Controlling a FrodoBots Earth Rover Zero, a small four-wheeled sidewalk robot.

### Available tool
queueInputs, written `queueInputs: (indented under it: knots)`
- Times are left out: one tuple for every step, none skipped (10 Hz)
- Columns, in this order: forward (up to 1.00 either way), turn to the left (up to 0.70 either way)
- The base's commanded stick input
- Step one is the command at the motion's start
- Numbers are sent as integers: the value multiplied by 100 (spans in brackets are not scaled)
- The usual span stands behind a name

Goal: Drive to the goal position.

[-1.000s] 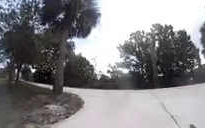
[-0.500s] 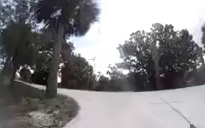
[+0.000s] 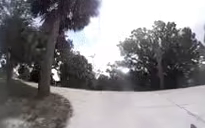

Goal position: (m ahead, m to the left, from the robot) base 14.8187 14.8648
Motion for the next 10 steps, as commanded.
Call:
queueInputs:
  knots:
    - [85,0]
    - [85,0]
    - [85,0]
    - [85,0]
    - [85,0]
    - [85,0]
    - [85,0]
    - [85,0]
    - [85,0]
    - [85,0]
